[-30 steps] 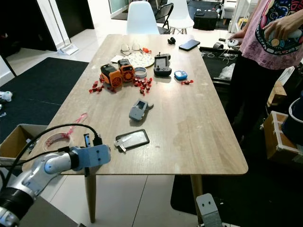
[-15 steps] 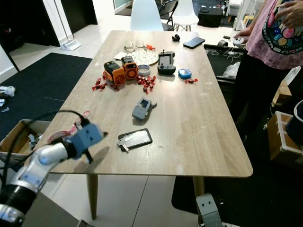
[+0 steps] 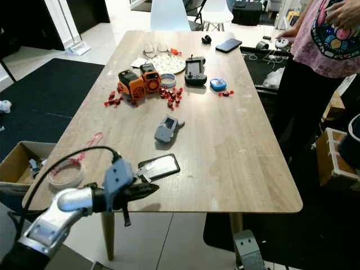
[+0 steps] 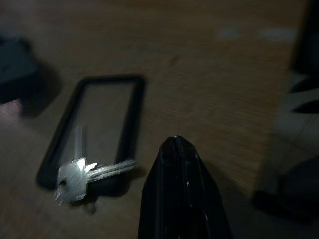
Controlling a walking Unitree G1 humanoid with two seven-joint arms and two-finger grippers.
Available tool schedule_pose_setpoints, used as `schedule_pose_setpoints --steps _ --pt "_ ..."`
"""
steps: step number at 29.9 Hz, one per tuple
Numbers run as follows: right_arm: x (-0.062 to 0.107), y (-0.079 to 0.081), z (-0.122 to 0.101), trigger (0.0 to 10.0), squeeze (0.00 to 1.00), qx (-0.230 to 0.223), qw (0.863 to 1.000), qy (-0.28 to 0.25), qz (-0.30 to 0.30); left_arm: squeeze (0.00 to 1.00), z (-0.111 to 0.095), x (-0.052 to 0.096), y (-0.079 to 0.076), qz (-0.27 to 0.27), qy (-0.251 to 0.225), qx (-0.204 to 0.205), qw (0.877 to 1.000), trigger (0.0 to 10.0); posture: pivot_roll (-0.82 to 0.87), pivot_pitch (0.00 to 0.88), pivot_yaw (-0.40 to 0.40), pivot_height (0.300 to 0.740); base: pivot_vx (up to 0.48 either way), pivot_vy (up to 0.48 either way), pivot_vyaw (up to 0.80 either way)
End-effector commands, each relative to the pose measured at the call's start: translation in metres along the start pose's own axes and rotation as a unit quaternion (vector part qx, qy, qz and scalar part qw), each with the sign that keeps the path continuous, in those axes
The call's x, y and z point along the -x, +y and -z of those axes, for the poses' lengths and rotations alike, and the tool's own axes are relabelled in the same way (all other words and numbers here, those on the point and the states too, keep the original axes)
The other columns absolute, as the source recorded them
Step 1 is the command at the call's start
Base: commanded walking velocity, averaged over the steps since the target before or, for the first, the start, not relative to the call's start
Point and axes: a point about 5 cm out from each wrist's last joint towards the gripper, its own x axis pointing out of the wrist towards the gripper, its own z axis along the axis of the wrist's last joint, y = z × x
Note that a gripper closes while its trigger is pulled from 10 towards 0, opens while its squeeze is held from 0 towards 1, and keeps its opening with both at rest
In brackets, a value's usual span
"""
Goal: Hang keys on a hook
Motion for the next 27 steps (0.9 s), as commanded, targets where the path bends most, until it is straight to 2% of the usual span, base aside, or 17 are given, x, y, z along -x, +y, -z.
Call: schedule_pose_setpoints --steps 1,2,3,5,6,8,9,10,11,12,13,14,15,16,18,19,27 --pt "0.002 0.000 0.006 10.0 0.00 0.000 1.000 0.010 -0.002 0.10 0.001 -0.002 -0.003 -0.029 -0.001 0.016 0.999 10.0 0.01 0.094 -0.003 0.740 0.000 0.000 0.00" --pt "0.002 0.000 0.006 10.0 0.00 0.000 1.000 0.010 -0.002 0.10 0.001 -0.002 -0.003 -0.029 -0.001 0.016 0.999 10.0 0.01 0.094 -0.003 0.740 0.000 0.000 0.00" --pt "0.002 0.000 0.006 10.0 0.00 -0.001 1.000 0.009 -0.002 0.16 -0.003 -0.001 -0.002 -0.058 -0.018 0.030 0.998 10.0 0.01 0.095 -0.002 0.740 0.000 0.000 0.00" --pt "0.002 0.001 0.005 10.0 0.00 -0.001 1.000 0.009 -0.001 0.37 -0.011 0.003 -0.003 -0.084 -0.056 0.058 0.993 10.0 0.01 0.096 -0.002 0.740 0.000 0.000 0.00" --pt "0.002 0.001 0.005 10.0 0.00 -0.002 1.000 0.009 -0.002 0.57 -0.016 0.006 -0.006 -0.087 -0.082 0.073 0.990 10.0 0.01 0.099 -0.003 0.740 0.000 0.000 0.00" --pt "0.002 0.002 0.005 10.0 0.00 -0.001 1.000 0.009 -0.003 0.57 -0.020 0.009 -0.009 -0.087 -0.096 0.083 0.988 10.0 0.01 0.099 -0.003 0.740 0.000 0.000 0.00" --pt "0.002 0.002 0.005 10.0 0.00 -0.002 1.000 0.009 -0.003 0.69 -0.023 0.012 -0.012 -0.089 -0.113 0.093 0.985 10.0 0.01 0.102 -0.005 0.740 0.000 0.000 0.00" --pt "0.002 0.002 0.005 10.0 0.00 -0.002 1.000 0.009 -0.003 0.69 -0.023 0.012 -0.012 -0.089 -0.113 0.093 0.985 10.0 0.01 0.102 -0.005 0.740 0.000 0.000 0.00" --pt "0.002 0.003 0.006 10.0 0.00 -0.001 1.000 0.009 -0.004 0.87 -0.026 0.014 -0.017 -0.088 -0.131 0.102 0.982 10.0 0.02 0.104 -0.005 0.740 0.000 0.000 0.00" --pt "0.002 0.003 0.006 10.0 0.00 -0.001 1.000 0.009 -0.005 0.91 -0.027 0.015 -0.022 -0.090 -0.135 0.104 0.981 10.0 0.02 0.105 -0.007 0.740 0.000 0.000 0.00" --pt "0.002 0.004 0.006 10.0 0.00 -0.001 1.000 0.010 -0.006 0.89 -0.026 0.015 -0.027 -0.089 -0.134 0.104 0.981 10.0 0.02 0.106 -0.006 0.740 0.000 0.000 0.00" --pt "0.002 0.004 0.006 10.0 0.00 -0.001 1.000 0.010 -0.007 0.81 -0.025 0.013 -0.032 -0.089 -0.127 0.106 0.982 10.0 0.02 0.106 -0.006 0.740 0.000 0.000 0.00" --pt "0.002 0.004 0.006 10.0 0.00 -0.001 1.000 0.010 -0.007 0.81 -0.025 0.013 -0.032 -0.089 -0.127 0.106 0.982 10.0 0.02 0.106 -0.006 0.740 0.000 0.000 0.00" --pt "0.002 0.004 0.006 10.0 0.00 -0.001 1.000 0.010 -0.007 0.75 -0.024 0.010 -0.035 -0.091 -0.120 0.105 0.983 10.0 0.02 0.106 -0.006 0.740 0.000 0.000 0.00" --pt "0.002 0.004 0.005 10.0 0.00 -0.001 1.000 0.010 -0.007 0.75 -0.024 0.009 -0.037 -0.093 -0.116 0.104 0.983 10.0 0.02 0.106 -0.006 0.740 0.000 0.000 0.00" --pt "0.001 0.005 0.004 10.0 0.00 -0.001 1.000 0.009 -0.008 0.00 -0.024 0.003 -0.038 -0.101 -0.112 0.106 0.983 10.0 0.02 0.105 -0.006 0.740 0.000 0.000 0.00" --pt "0.000 0.006 0.002 10.0 0.00 -0.002 1.000 0.007 -0.008 0.00 -0.024 -0.022 -0.040 -0.130 -0.075 0.083 0.985 10.0 0.02 0.105 -0.004 0.740 0.000 0.000 0.00"
